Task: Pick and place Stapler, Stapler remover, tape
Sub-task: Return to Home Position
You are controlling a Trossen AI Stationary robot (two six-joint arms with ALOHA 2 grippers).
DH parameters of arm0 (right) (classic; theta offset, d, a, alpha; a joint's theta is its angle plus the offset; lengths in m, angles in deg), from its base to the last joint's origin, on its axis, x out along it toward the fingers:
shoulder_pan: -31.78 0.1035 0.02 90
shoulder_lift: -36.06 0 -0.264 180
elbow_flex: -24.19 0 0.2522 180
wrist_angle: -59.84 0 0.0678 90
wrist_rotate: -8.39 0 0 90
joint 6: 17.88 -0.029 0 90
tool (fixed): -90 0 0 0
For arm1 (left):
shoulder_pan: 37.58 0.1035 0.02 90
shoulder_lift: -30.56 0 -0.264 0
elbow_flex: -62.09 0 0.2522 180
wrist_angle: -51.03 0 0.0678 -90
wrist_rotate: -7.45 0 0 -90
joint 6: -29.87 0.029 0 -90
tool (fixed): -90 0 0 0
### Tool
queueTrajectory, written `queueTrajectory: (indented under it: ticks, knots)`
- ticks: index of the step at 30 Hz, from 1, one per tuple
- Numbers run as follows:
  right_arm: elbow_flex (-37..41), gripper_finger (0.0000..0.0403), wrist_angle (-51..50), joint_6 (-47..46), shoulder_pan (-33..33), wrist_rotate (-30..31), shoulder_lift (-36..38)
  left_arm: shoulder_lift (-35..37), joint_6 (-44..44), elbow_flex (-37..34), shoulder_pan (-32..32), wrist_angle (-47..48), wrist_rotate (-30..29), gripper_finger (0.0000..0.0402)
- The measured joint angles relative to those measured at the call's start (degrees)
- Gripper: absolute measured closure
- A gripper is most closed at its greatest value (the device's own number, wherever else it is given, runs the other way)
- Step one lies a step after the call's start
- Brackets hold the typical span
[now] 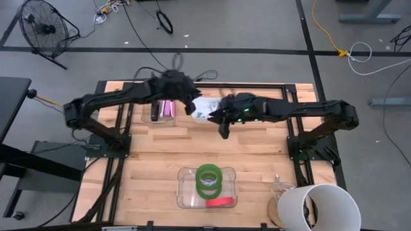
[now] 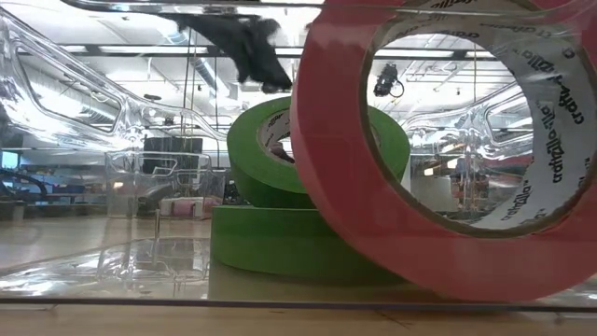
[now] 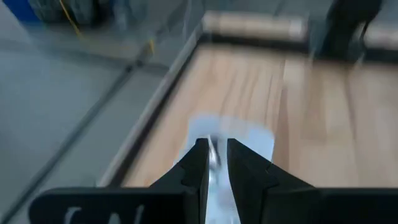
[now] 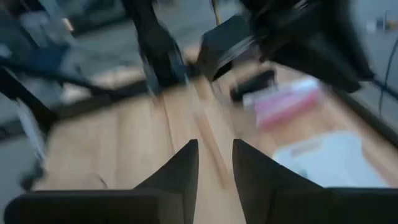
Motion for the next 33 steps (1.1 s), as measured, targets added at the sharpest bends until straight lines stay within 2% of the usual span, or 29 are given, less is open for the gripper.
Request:
queueTrajectory:
  ticks: [4,8,14,17,23,29,30,33]
  knots:
    - [5.6,0.0303,6.4,0.0,0.0,0.0,9.1,11.5,0.0,-8.7,-1.6,-7.5,-0.2,0.0341]
    - [16.6,0.0303,19.4,0.0,0.0,0.1,19.4,26.0,0.0,-20.6,-4.9,-13.7,-0.2,0.0342]
    - [33.8,0.0303,37.9,0.0,-0.1,0.1,32.6,46.0,0.0,-33.1,-11.9,-13.4,0.0,0.0342]
    - [41.7,0.0303,42.6,0.0,-0.2,0.2,38.6,54.1,0.0,-37.5,-14.5,-13.7,0.0,0.0341]
    - [56.8,0.0303,43.4,0.0,-0.2,0.7,51.3,68.0,0.0,-44.9,-17.8,-13.7,0.0,0.0341]
    - [70.6,0.0303,42.8,0.0,-0.2,0.7,60.5,79.6,0.0,-49.7,-20.8,-13.3,0.0,0.0341]
    - [72.4,0.0303,41.5,0.0,-0.1,0.7,62.7,81.3,0.0,-50.4,-21.4,-13.5,0.0,0.0342]
    - [71.9,0.0303,26.6,0.1,0.0,0.7,70.0,82.5,0.0,-51.7,-22.9,-14.1,0.1,0.0341]
